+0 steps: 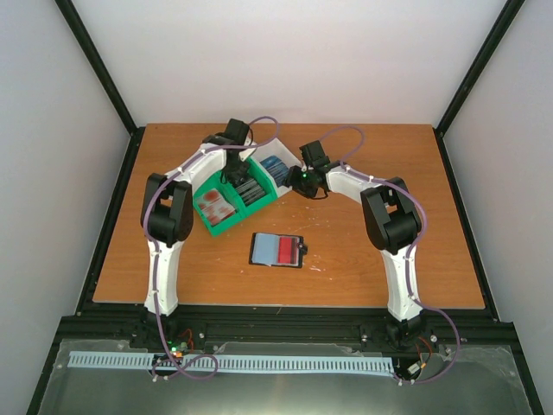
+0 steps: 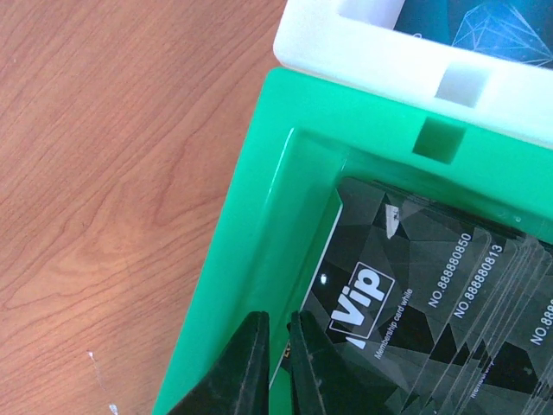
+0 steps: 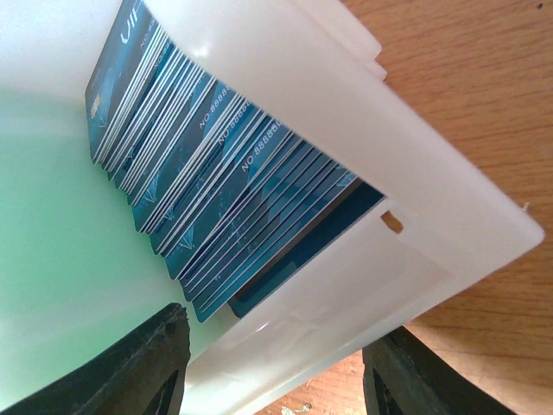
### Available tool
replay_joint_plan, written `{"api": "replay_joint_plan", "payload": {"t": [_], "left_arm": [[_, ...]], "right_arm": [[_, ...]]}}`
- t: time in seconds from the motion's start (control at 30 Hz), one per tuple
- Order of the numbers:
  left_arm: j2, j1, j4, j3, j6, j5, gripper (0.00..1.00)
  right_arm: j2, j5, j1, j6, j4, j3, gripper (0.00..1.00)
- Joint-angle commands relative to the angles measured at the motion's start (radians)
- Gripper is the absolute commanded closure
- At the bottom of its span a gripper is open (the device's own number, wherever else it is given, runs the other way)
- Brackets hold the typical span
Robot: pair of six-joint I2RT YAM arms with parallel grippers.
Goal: Put the credit cards into the card holder
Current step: Pick up the credit card from the storage box.
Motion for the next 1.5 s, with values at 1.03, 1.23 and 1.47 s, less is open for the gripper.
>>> {"api": "replay_joint_plan", "payload": {"t": [1.03,1.23,1.47], "left_arm": [[-0.156,0.015,0.059,-0.023,-0.003,0.025,0.99],[-0.332,0.014,0.002,-0.04,-0.119,0.185,0.99],[-0.559,0.014,0.065,-0.159,-0.441,0.601,0.99]], "right_arm": [[-0.056,-0.049,-0.001,-0.114,-0.031,-0.032,0.4],[-0.218,-0.075,-0.003,-0.173,-0.03,-0.061,0.33],[-0.505,-0.322,-0.006,-0.182,0.14,-0.279,0.26]]}}
